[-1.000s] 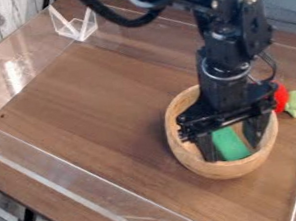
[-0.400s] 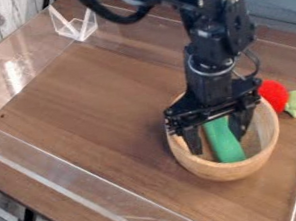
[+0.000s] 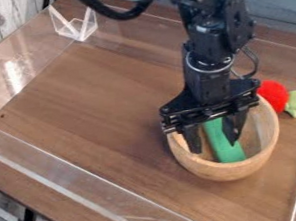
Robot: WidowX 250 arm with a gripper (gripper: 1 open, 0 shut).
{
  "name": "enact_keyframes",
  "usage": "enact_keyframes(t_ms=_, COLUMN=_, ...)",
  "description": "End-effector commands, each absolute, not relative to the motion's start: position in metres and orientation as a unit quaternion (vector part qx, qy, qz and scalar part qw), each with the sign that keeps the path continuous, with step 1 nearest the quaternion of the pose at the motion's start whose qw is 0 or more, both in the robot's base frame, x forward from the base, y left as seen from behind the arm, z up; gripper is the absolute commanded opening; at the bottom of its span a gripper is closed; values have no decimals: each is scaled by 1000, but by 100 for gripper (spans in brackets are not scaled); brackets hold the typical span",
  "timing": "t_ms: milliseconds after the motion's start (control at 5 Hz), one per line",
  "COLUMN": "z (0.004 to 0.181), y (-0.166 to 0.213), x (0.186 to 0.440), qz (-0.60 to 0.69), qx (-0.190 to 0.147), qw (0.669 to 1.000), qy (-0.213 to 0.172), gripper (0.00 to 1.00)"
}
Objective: Remove the green block from the brown bowl and put it on the table
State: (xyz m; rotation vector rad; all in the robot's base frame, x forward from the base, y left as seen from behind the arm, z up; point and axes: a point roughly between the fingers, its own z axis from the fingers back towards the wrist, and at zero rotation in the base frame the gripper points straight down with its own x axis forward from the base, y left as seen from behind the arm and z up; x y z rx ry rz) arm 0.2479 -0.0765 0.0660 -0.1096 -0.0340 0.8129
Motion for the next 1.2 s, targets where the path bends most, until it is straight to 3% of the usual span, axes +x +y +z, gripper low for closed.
enact_keyframes(t_ms=0, z=97, y=-71, x=258, qz=404, qx=-70, qw=911, qy=-48, gripper=0)
enact_keyframes(t_ms=400, z=166, y=-21, x=254, qz=462, qx=-71, qw=880, qy=-89, gripper=0)
enact_keyframes(t_ms=600, z=166, y=-32, x=243, qz=497, qx=-73, qw=861, qy=-84, gripper=100)
enact_keyframes(t_ms=1000, z=148, y=-82, x=238, qz=505, qx=-67, qw=858, qy=-64, gripper=100)
